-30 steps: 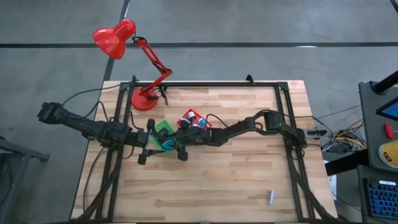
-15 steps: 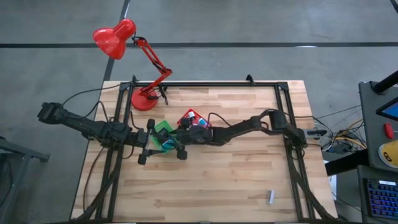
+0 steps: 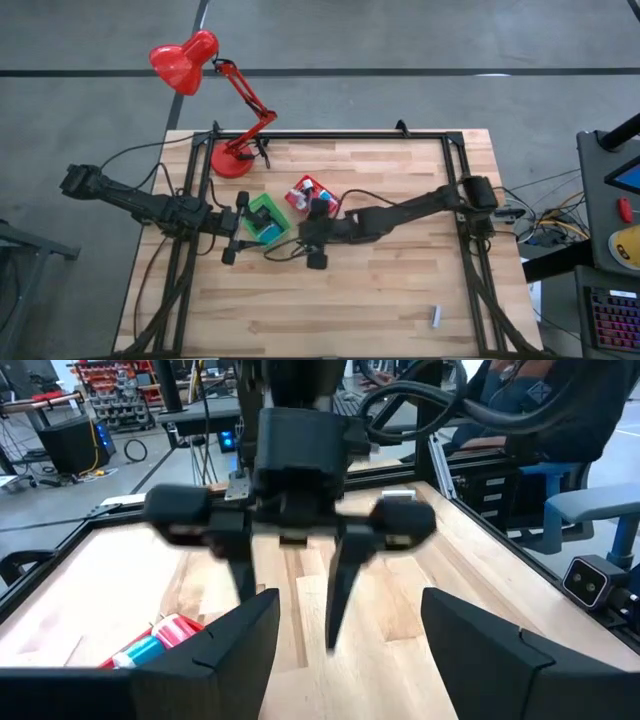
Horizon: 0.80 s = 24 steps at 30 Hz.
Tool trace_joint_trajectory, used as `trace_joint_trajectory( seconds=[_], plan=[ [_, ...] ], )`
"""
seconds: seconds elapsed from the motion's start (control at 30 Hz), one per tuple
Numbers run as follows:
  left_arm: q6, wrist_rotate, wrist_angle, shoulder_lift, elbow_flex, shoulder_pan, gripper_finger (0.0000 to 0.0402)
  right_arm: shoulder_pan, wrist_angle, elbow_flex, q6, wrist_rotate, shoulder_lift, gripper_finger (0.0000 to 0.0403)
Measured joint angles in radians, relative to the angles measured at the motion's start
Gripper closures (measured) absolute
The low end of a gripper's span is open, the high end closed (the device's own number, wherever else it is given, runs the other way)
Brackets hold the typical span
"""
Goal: Pick & Place Office items
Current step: Put the white timer into the green bin
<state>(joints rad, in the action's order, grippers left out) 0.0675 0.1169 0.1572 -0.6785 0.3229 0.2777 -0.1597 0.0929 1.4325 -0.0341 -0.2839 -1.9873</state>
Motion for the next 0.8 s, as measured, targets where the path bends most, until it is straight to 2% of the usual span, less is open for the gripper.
trace_joint_trajectory(
  seconds=[0.27, 0.47, 0.8],
  plan=[
    [0.0, 0.0, -0.001, 0.0, 0.0, 0.0, 0.0152, -0.052, 0.399, -0.022, -0.225, 0.0, 0.131, 0.0184],
    [0.0, 0.0, -0.002, 0.0, 0.0, 0.0, 0.0152, -0.106, 0.556, -0.066, -0.405, -0.011, 0.195, 0.0184],
    [0.0, 0.0, -0.002, 0.0, 0.0, 0.0, 0.0152, -0.246, 0.758, -0.115, -0.756, -0.097, 0.257, 0.0184]
  ],
)
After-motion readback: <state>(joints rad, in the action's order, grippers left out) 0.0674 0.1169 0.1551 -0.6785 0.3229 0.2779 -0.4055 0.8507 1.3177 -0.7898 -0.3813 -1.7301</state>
